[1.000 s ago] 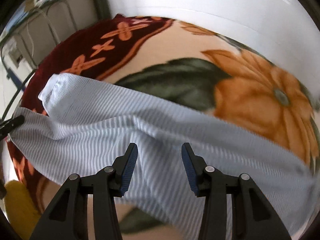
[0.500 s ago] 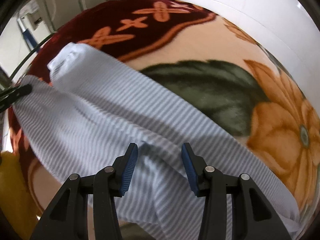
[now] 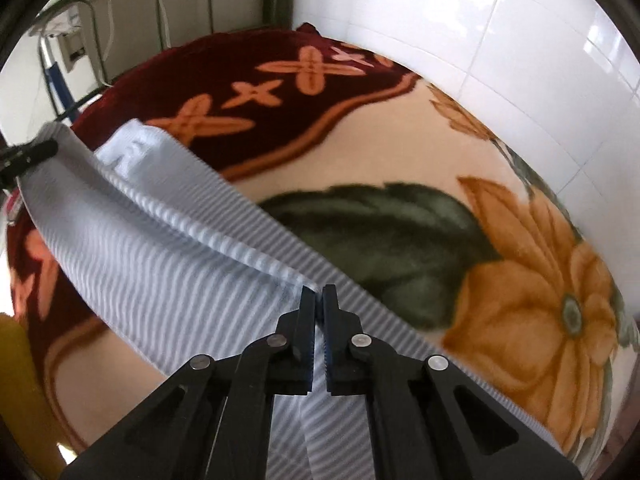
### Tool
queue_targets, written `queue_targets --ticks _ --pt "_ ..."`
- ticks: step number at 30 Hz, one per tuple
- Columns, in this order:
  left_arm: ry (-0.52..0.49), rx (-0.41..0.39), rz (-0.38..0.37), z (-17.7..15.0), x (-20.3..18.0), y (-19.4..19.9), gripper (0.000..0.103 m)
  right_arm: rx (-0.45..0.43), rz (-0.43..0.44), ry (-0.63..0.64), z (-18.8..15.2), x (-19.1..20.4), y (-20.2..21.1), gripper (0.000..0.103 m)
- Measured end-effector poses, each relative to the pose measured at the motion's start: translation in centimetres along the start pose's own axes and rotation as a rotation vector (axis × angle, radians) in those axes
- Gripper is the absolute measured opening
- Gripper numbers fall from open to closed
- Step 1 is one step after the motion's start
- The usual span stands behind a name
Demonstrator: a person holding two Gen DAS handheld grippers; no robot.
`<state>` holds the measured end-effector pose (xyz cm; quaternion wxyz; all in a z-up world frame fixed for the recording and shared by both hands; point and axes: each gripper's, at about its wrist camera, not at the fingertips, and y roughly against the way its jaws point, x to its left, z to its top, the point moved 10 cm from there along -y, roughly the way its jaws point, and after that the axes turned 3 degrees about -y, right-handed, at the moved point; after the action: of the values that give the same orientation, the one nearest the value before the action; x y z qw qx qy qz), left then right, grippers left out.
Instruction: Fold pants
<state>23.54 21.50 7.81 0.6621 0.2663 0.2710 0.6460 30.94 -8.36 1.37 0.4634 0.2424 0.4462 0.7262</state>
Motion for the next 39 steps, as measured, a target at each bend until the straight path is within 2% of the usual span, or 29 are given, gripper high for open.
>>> queue_targets --ticks 2,6,8,10,11,15,18,20,23,26,29,34,39 --pt "-0.025 0.007 0.005 1.0 -0.1 -1.7 0.021 0.019 -0.009 -0.015 0.4 -0.3 -1.7 0.004" --pt "-0.067 0.076 0.022 1.3 0.2 -5.8 0.024 0.070 -0.019 -0.047 0.2 -1.1 -4.6 0.004" --pt "-0.066 0.096 0.059 1.2 1.0 -7.6 0.038 0.065 -0.041 -0.055 0.2 -1.5 -5.1 0.005" --pt "-0.074 0.103 0.105 1.0 1.8 -8.8 0.040 0.053 -0.053 -0.065 0.3 -1.6 -5.0 0.006" --pt "-0.072 0.110 0.113 0.9 2.1 -9.2 0.047 0.056 -0.058 -0.070 0.2 -1.7 -5.0 0.007" --pt "-0.033 0.119 0.104 0.6 3.1 -9.4 0.057 0.051 -0.095 -0.076 0.5 -2.0 -4.7 0.017" --pt "-0.046 0.108 0.096 0.9 3.4 -8.4 0.064 0.023 -0.098 -0.117 0.7 -2.2 -3.7 0.021" --pt "-0.073 0.101 0.103 1.2 3.5 -7.8 0.072 -0.006 -0.094 -0.152 0.8 -2.3 -2.5 0.028" --pt "-0.095 0.102 0.090 1.7 3.4 -7.5 0.073 -0.044 -0.067 -0.191 0.6 -1.9 -0.8 0.031" --pt "-0.071 0.105 0.055 2.0 3.3 -7.3 0.073 -0.057 -0.039 -0.206 -0.5 -0.9 0.7 0.032" --pt "-0.014 0.112 0.012 1.9 3.2 -7.1 0.073 -0.030 -0.039 -0.179 -2.6 0.3 1.6 0.032" --pt "-0.021 0.135 0.052 1.0 3.4 -8.0 0.073 0.005 -0.004 -0.162 -6.6 2.7 2.6 0.032" --pt "-0.022 0.150 0.035 0.1 2.4 -8.7 0.069 0.062 0.038 -0.125 -9.6 5.3 1.7 0.033"
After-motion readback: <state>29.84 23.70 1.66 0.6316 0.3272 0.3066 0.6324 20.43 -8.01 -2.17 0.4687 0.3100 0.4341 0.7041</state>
